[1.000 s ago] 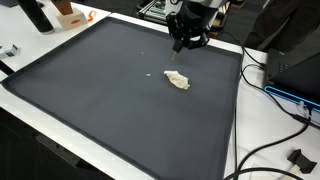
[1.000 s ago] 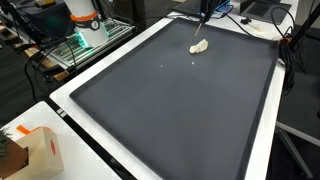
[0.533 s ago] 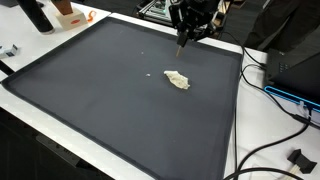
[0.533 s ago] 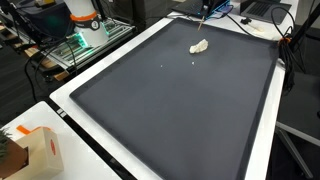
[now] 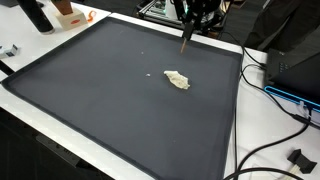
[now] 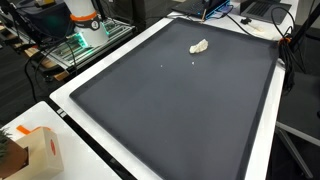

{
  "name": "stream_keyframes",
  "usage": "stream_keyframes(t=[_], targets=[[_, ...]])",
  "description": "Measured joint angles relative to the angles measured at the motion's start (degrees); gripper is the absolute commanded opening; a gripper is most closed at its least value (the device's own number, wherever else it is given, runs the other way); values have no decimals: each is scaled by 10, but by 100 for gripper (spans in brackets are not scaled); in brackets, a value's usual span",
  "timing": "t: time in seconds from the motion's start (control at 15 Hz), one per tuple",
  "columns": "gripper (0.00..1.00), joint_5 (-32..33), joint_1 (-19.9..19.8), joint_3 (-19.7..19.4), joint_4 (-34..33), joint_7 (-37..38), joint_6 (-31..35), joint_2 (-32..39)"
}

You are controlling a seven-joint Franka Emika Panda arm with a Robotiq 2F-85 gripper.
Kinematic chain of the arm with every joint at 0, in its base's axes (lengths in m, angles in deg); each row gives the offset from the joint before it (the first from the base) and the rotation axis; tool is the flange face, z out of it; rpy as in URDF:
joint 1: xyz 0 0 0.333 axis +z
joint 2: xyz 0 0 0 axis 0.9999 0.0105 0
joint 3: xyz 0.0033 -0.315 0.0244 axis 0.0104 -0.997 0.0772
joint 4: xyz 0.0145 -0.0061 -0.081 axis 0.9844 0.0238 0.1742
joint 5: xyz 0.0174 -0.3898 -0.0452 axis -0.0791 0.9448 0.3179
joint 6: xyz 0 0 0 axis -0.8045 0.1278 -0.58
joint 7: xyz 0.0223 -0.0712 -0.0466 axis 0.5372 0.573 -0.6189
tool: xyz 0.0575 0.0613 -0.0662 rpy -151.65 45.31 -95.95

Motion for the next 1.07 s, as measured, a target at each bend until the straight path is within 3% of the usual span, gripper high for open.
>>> stream_keyframes(t=[0.6, 0.67, 0.8, 1.07], targets=[[13, 0, -2, 1, 15, 0, 10, -13], [3, 0, -2, 1, 15, 0, 10, -13], [3, -1, -2, 1, 14, -4, 10, -12], [3, -81, -24, 4, 5, -107, 16, 3]])
